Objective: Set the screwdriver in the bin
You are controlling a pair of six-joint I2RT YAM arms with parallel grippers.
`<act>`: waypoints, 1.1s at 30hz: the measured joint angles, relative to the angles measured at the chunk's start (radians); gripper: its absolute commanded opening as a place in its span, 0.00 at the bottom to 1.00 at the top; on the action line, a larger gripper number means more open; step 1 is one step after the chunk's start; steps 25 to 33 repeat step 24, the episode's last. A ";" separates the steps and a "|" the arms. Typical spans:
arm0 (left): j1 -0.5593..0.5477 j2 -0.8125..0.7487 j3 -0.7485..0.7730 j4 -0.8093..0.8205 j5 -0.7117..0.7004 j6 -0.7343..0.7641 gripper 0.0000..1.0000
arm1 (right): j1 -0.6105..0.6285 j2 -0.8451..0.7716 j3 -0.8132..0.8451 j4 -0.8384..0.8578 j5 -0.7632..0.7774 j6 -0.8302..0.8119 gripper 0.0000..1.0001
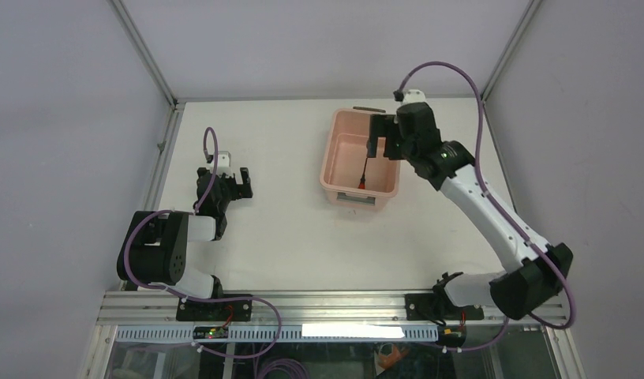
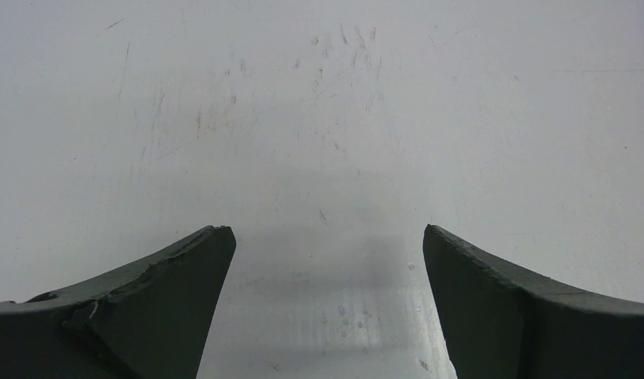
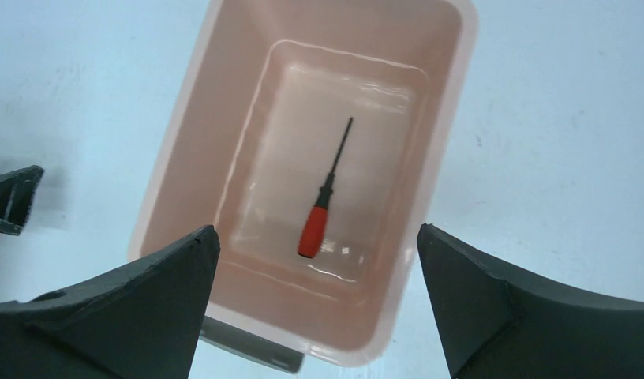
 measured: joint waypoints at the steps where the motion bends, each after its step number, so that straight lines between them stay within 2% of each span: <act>1: 0.000 0.000 0.000 0.000 0.000 0.000 0.99 | -0.008 -0.042 -0.046 0.022 0.006 -0.006 0.99; 8: 0.000 0.000 0.000 0.000 0.000 0.000 0.99 | -0.121 -0.342 -0.454 0.231 0.056 -0.022 0.99; 12: 0.000 0.000 0.000 0.000 0.000 0.000 0.99 | -0.124 -0.481 -0.666 0.306 0.096 -0.034 0.99; 18: 0.000 0.000 0.000 0.000 0.000 0.000 0.99 | -0.124 -0.653 -0.876 0.386 0.119 -0.032 0.99; 24: 0.000 0.000 0.000 0.000 0.000 0.000 0.99 | -0.125 -0.745 -0.985 0.434 0.149 -0.004 0.99; 33: 0.000 0.000 0.000 0.000 0.000 0.000 0.99 | -0.125 -0.745 -0.985 0.434 0.149 -0.004 0.99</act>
